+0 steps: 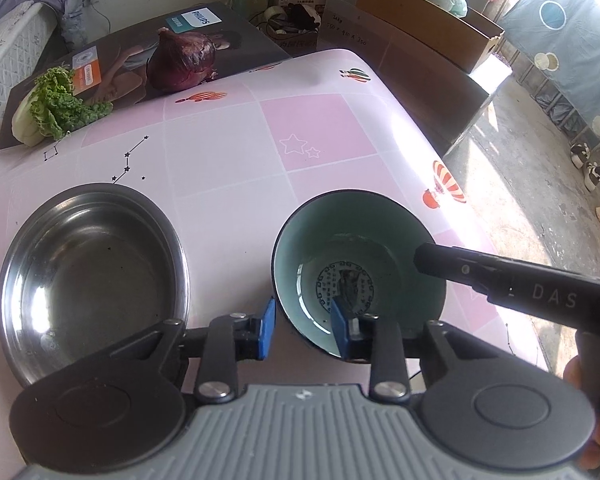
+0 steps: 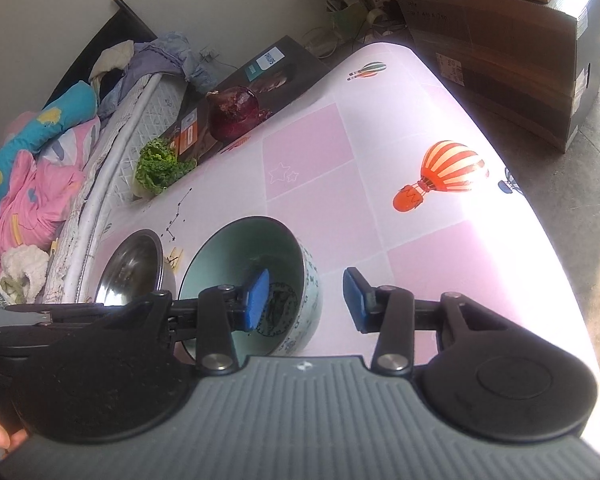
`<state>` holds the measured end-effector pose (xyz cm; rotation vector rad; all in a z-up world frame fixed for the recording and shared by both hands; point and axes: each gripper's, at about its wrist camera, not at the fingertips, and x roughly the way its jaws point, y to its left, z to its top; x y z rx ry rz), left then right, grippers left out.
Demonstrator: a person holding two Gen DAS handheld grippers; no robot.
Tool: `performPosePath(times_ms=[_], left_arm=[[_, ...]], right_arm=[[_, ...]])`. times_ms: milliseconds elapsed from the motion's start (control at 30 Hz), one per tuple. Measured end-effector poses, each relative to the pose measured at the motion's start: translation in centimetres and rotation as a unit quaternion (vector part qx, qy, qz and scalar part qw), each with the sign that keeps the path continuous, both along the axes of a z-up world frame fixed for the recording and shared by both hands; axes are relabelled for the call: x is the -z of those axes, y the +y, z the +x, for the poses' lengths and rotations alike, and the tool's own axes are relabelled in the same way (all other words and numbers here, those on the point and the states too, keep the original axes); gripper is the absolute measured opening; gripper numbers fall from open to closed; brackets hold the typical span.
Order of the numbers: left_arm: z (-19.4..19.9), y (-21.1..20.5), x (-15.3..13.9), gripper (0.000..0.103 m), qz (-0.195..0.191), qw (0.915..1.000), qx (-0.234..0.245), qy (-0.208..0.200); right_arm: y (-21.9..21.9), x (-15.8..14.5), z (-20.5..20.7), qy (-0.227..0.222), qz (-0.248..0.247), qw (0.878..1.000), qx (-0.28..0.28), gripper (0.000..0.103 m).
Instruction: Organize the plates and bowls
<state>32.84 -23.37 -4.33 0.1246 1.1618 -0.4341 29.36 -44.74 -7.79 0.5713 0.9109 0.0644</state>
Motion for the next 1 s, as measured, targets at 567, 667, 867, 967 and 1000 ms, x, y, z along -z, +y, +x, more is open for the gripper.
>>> performPosePath(times_ms=[567,667,867,967,1000], left_arm=[[-1.0,-0.6,0.4,0.022,-0.007,0.9999,0.012,0.009],[-0.7,-0.8,0.6,0.022,-0.003,1.0000,0.007,0.005],[0.0,-1.4,1.3,0.022,0.011,0.9999,-0.001,0.008],[0.5,-1.7,1.9,0.022,0.014,0.9998,-0.005,0.016],[0.5,-1.7,2.1,0.022,0.015,0.9997,-0.006,0.020]], right_arm=[[-0.8,1.1,0.2,0.006,0.014,1.000,-0.008,0.017],[-0.9,1.2,0.2,0.005,0.010,1.000,-0.008,0.017],[-0.6,2.0,0.3,0.015,0.014,1.000,-0.009,0.017],[-0.4,2.3,0.4,0.016,0.015,1.000,-0.009,0.017],[-0.4,2.3,0.5,0.016,0.015,1.000,-0.008,0.017]])
